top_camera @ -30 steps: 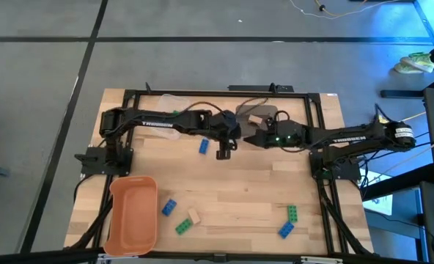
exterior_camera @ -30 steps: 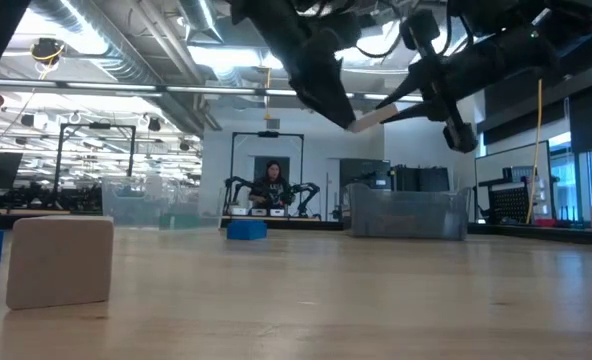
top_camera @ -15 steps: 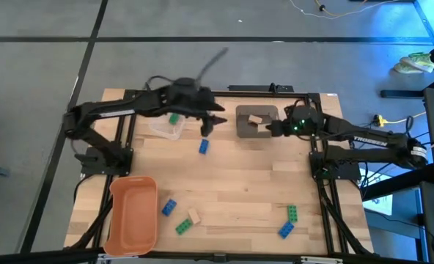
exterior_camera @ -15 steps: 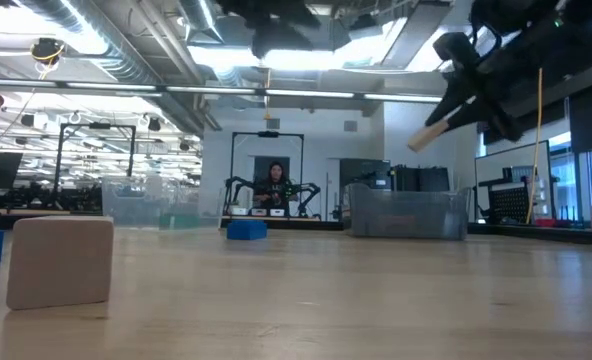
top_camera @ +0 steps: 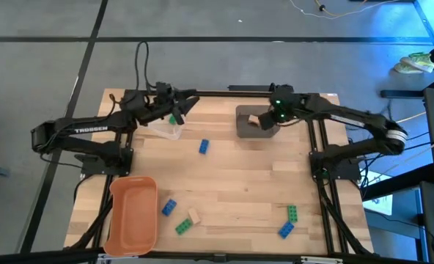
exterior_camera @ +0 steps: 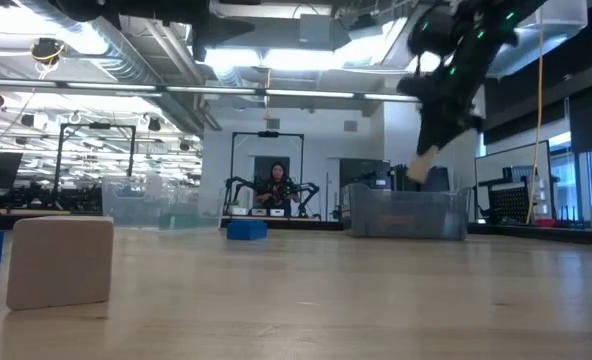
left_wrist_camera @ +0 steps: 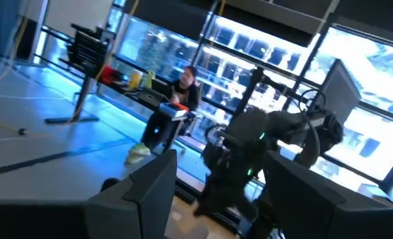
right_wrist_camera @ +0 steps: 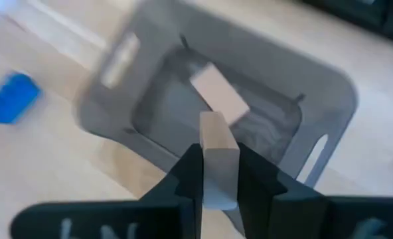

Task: Sort & place blocks by color
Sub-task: Put the top brown block into the black bin, then put the top blue game piece into the orange bin

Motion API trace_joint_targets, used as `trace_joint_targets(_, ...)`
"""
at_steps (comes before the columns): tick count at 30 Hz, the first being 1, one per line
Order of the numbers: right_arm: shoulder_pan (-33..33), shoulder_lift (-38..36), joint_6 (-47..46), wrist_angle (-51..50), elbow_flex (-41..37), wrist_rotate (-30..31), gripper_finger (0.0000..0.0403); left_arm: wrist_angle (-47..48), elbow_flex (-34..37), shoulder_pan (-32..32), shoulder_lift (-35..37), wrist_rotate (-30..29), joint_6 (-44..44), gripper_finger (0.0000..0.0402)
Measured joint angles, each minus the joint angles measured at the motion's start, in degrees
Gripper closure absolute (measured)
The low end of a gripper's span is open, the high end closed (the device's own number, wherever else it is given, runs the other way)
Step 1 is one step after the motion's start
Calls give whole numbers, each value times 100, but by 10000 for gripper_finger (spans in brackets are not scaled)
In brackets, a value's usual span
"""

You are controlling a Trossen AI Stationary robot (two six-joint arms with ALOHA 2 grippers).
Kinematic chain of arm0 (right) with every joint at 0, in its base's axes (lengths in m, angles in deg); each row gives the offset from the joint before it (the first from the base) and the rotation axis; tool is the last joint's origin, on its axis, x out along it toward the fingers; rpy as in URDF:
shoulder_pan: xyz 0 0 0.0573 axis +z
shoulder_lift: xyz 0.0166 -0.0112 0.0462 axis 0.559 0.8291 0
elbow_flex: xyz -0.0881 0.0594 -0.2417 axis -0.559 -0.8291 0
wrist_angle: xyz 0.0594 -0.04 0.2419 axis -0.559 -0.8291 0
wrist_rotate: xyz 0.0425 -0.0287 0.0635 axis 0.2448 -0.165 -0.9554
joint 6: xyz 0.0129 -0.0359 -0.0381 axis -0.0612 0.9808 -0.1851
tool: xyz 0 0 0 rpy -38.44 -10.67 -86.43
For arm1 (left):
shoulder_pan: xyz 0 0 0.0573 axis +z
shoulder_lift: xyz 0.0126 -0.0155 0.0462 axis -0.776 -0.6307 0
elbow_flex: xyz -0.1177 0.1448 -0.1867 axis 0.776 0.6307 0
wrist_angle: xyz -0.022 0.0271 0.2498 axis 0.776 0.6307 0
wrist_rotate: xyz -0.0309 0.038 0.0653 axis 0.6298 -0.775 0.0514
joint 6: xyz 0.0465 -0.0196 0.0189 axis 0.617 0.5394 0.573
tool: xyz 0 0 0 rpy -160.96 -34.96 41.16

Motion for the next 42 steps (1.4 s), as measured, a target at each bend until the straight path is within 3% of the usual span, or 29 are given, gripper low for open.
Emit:
trace_joint_targets(11, -96, 1399, -323, -251, 33, 121, 346, -59, 0, 12, 0, 48, 166, 186)
trace_joint_targets(19, -94, 1562, -818, -126, 33, 136, 341, -85, -3, 207, 72, 907, -16, 186)
trace_joint_targets(32, -118, 1519, -786, -195, 323, 142, 183, -72, -4, 511, 70, 2157, -331, 186)
trace_joint_targets(38, -58, 1170, -381, -492, 1124, 204, 162, -58, -4, 579, 70, 2525, -337, 186)
trace_joint_targets(42, 351, 643, -214, -489, 1199, 61, 165, 186, -4, 577, 70, 2785, -339, 186)
